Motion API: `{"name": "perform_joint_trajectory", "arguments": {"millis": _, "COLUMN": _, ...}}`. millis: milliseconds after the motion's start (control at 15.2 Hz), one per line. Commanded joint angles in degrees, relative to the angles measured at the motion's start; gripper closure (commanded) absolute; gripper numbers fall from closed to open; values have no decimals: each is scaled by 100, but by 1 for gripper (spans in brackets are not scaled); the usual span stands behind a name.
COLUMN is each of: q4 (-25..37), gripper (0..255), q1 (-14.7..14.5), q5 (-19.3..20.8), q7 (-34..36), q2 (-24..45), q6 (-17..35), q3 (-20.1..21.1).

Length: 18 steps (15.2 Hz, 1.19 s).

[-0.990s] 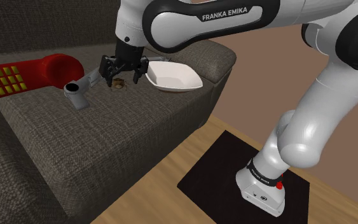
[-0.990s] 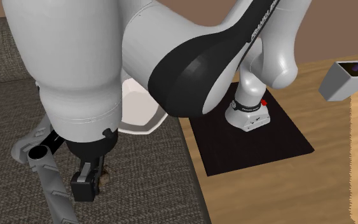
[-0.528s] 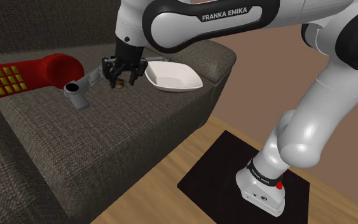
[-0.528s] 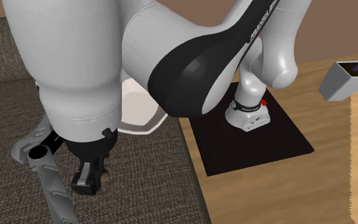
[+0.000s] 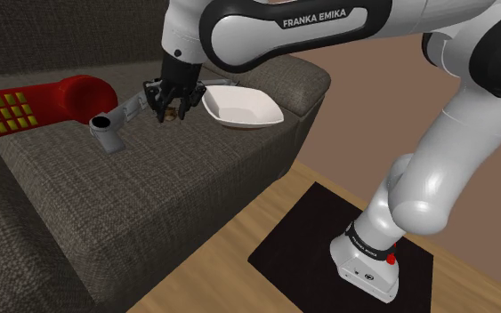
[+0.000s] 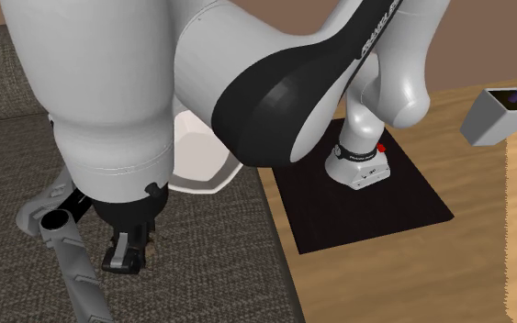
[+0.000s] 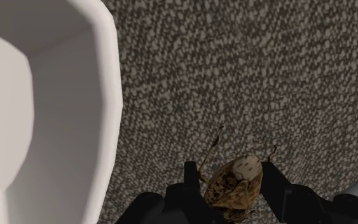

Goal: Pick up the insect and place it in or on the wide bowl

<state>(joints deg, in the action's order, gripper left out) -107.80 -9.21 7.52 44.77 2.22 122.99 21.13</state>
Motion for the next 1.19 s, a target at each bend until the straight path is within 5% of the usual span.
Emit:
{"name": "perform_joint_trajectory", "arguments": {"millis": 0, "q4": -39, "gripper": 255, "q1": -6, "q5": -8, "q7": -1, "q2": 14, "q6": 18, "q3": 6}}
{"name": "perform_joint_trajectory", "arguments": {"millis": 1122, "q4": 1206, "gripper": 255, "q1": -19, "q5": -102, "q7": -151, "q2": -41, "q6": -1272, "q3": 22}}
